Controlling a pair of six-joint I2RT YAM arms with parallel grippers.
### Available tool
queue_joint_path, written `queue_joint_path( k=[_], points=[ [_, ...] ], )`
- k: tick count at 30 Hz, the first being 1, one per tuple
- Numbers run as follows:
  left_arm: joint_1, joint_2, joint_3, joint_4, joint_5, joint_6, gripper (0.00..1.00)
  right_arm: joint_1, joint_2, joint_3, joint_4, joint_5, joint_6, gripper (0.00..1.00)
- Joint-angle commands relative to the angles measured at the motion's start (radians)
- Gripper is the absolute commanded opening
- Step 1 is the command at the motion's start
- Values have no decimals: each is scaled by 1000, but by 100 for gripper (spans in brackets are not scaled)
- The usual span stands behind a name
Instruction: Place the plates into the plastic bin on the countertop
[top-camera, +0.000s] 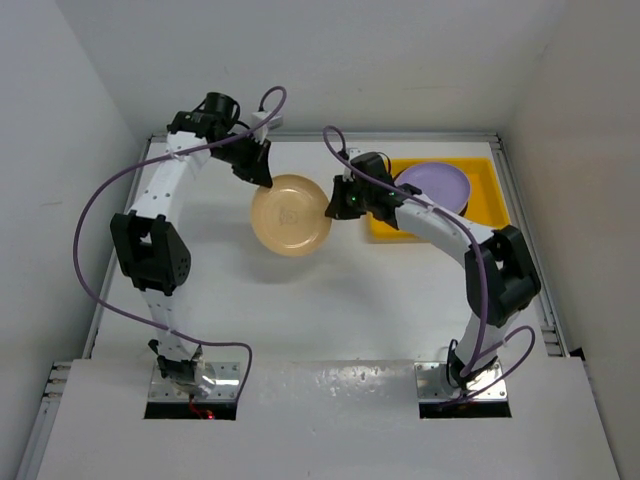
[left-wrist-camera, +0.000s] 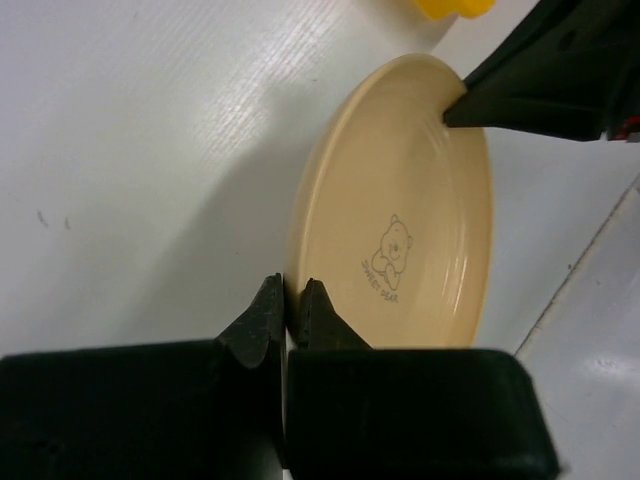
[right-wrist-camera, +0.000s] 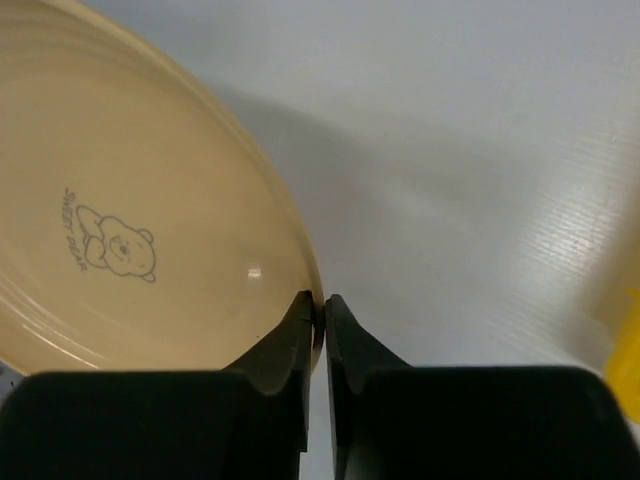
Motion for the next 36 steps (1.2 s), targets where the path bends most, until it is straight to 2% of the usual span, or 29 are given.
queue_joint_path(
  k=[1, 2, 3, 4, 6, 7, 8, 9, 10, 13, 16, 18, 19, 21, 22, 26, 32, 34, 36],
  points=[
    [7, -27, 55, -25, 157, 0, 0, -11, -48, -29, 96, 20, 49, 10],
    [7, -27, 55, -26, 157, 0, 0, -20, -46, -25, 97, -13, 54, 17],
    [7, -27, 55, -26, 157, 0, 0, -23, -45, -22, 100, -24, 54, 19],
    [7, -27, 55, -26, 157, 0, 0, -23, -45, -20, 105, -36, 51, 15],
    [7, -27, 55, -26, 148, 0, 0, -23, -46, -13, 111, -47, 37, 0],
    [7, -27, 55, -26, 129, 0, 2, -25, -54, -10, 110, -49, 36, 0],
    [7, -16, 55, -16, 113, 0, 51, -39, -63, -14, 108, -38, 34, 0],
    [7, -16, 55, -16, 73, 0, 90, -48, -78, -16, 110, -18, 52, 0],
    [7, -16, 55, -4, 50, 0, 100, -62, -87, -19, 108, -14, 75, 0],
    [40, -16, 55, 26, -10, -46, 100, -202, -143, -46, 100, -12, 118, 0],
    [109, -7, 92, 39, -61, -78, 100, -343, -189, -54, 15, 12, 141, 0],
    [172, -18, 72, 54, -72, -91, 100, -420, -229, -62, -79, 38, 128, 0],
    [189, -30, 55, 68, -72, -91, 100, -501, -245, -66, -100, 46, 122, 0],
    [238, -40, 2, 79, -81, -91, 100, -527, -241, -40, -228, 115, 111, 0],
    [250, -41, -14, 88, -81, -91, 100, -619, -236, -36, -257, 135, 108, 0],
    [286, -30, -61, 88, -27, -81, 100, -697, -207, -20, -338, 209, 102, 0],
    [306, -30, -72, 68, 17, -62, 100, -712, -74, 78, -380, 278, 86, 1],
    [306, -30, -83, 68, 17, -52, 100, -717, -49, 82, -360, 276, 79, 16],
    [306, -30, -93, 68, 28, -52, 100, -723, -6, 90, -339, 276, 74, 24]
  ],
)
